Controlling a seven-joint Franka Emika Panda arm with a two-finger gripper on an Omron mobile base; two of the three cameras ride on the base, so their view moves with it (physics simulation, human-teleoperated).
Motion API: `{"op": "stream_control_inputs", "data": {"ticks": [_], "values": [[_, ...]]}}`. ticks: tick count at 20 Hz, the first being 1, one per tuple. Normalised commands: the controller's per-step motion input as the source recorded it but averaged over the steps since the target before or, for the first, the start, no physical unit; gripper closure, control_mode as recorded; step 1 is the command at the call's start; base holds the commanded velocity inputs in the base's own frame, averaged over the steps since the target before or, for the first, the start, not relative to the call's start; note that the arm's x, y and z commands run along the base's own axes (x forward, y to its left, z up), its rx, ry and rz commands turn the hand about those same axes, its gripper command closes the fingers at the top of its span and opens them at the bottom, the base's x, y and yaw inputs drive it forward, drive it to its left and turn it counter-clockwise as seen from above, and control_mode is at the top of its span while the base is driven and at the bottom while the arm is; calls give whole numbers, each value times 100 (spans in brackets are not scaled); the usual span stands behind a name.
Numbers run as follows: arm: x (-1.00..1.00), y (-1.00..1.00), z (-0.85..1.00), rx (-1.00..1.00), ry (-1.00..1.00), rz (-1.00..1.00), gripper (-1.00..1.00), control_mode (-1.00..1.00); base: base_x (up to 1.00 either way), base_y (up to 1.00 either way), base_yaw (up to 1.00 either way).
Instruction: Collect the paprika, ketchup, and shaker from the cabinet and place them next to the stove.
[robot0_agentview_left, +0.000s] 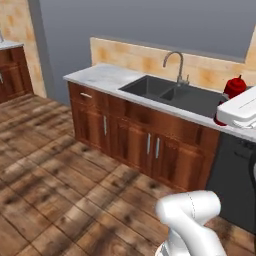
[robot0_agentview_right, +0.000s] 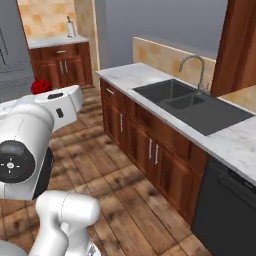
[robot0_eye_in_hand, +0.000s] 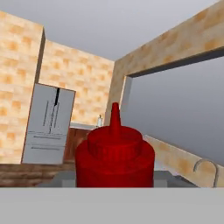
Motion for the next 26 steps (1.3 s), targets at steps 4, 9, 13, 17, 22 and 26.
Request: {"op": "stream_control_inputs", "data": {"ticks": [4,9,13,17,22,26], "values": [[0,0,0,0,0,0,100,100,5,63,52],[0,0,0,0,0,0,100,100,12,59,52],[0,0,0,0,0,0,100,100,11,53,53],[0,0,0,0,0,0,100,100,35,29,52],[0,0,0,0,0,0,100,100,48,-2,48],[0,0,0,0,0,0,100,100,55,-7,46]]}}
